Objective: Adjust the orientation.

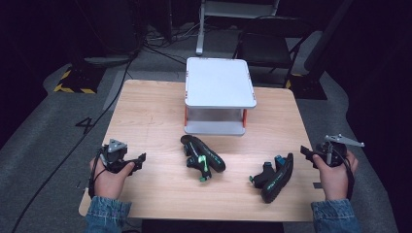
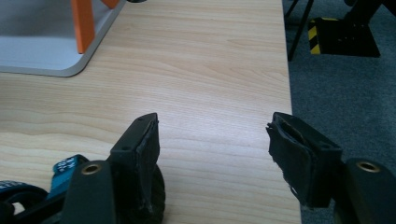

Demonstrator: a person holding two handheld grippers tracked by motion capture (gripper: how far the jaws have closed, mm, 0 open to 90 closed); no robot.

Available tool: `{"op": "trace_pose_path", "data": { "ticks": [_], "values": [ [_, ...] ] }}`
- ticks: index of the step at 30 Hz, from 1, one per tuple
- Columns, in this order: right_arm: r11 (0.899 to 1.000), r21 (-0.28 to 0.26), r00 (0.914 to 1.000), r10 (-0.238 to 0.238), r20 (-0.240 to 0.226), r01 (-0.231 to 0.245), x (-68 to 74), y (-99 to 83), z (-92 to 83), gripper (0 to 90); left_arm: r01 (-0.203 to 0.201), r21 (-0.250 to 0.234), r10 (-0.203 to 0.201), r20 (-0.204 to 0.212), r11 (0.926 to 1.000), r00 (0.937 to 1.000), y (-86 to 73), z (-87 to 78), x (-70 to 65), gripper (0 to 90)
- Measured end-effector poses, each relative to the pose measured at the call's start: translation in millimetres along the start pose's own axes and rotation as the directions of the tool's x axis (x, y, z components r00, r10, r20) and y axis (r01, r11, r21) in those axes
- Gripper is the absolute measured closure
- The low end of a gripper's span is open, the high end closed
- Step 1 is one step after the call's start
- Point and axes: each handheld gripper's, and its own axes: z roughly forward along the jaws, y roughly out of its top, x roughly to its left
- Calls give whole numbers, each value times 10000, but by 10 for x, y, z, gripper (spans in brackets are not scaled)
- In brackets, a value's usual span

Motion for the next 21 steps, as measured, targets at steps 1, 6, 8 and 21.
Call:
{"op": "trace_pose_path", "data": {
  "ticks": [1,6,8,21],
  "values": [
    [10000,-13,10000,-46,-48,46,11,2,1,341,61,4,-61,6,10000,10000,1,5,-9,238],
    [9997,-62,9992,-235,-333,233,77,12,-18,336,4,-12,-4,3,10000,10000,20,14,-21,238],
    [9995,-102,9986,-286,-434,282,97,13,-40,335,18,35,-18,78,10000,10000,25,24,-34,239],
    [9851,9,9620,-1675,-2155,1717,701,83,-86,330,-90,171,87,213,9998,9997,18,100,-71,237]
  ]
}}
